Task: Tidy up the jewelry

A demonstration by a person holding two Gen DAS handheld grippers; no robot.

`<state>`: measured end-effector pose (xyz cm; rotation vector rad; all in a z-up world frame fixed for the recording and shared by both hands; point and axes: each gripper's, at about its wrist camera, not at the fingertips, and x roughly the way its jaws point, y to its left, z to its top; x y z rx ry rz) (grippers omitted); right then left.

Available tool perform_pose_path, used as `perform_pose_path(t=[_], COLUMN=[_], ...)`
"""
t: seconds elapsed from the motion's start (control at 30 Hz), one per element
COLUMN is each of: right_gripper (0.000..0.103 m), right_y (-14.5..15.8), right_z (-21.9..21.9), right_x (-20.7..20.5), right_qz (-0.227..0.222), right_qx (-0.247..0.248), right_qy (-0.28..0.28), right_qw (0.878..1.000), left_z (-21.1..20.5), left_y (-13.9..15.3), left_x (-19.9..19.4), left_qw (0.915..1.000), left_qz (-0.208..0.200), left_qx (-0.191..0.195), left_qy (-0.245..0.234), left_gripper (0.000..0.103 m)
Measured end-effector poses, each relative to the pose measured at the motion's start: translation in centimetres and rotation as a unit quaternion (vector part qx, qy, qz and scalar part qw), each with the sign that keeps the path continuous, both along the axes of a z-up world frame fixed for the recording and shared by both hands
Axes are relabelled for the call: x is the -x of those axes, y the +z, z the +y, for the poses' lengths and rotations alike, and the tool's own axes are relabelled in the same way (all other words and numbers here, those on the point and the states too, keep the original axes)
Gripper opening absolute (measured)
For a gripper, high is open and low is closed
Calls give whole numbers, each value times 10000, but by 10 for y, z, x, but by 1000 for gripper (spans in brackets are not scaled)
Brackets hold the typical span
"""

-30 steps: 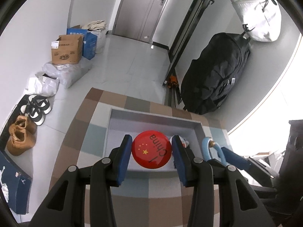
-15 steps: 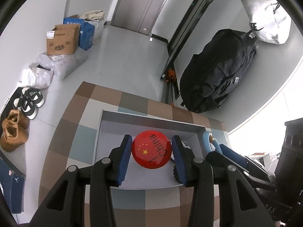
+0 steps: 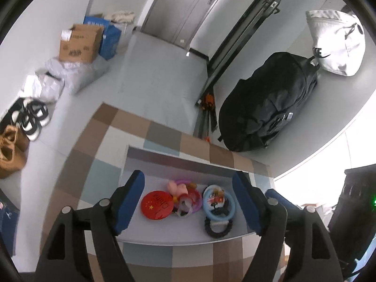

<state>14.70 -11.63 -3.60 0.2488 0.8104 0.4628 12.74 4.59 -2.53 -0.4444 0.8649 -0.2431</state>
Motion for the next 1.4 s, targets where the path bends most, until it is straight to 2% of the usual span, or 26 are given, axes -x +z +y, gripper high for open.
perform_pose_path(t=[0.1, 0.33, 0.47, 0.57, 0.7, 0.8, 1.03, 1.17, 1.4], right_gripper=[86, 97, 101, 103, 103, 103, 103, 103, 103], right_y=[6, 16, 23, 27, 30, 31, 30, 28, 27], right_z=[-3, -8, -12, -15, -17, -19, -23, -23, -27], right_x=[4, 15, 23, 30, 39, 47, 61, 64, 76], right_qz=[-110, -306, -464, -572, -668, -795, -952, -973, -1009], right_qx=[28, 138, 120, 115, 133, 136, 194, 251, 257], right_qy=[-33, -83, -136, -179, -219, -204, -157, -80, -188], right_qw=[9999, 9994, 9988, 9981, 9974, 9965, 9951, 9949, 9944], left_z=[-2, -4, -4, -5, -9, -10, -11, -15, -16], left_y=[1, 8, 8, 10, 15, 17, 20, 13, 16], left_x=[1, 9, 18, 26, 36, 44, 56, 62, 73], left_qw=[9999, 9976, 9948, 9936, 9900, 9868, 9847, 9845, 9819], left_qz=[-6, -179, -362, -430, -600, -689, -793, -716, -834], left_qx=[-100, -632, -873, -961, -1194, -1381, -1446, -1507, -1611], left_qy=[22, 233, 384, 410, 441, 485, 556, 533, 545], left_gripper=[73, 74, 82, 82, 82, 89, 91, 91, 91])
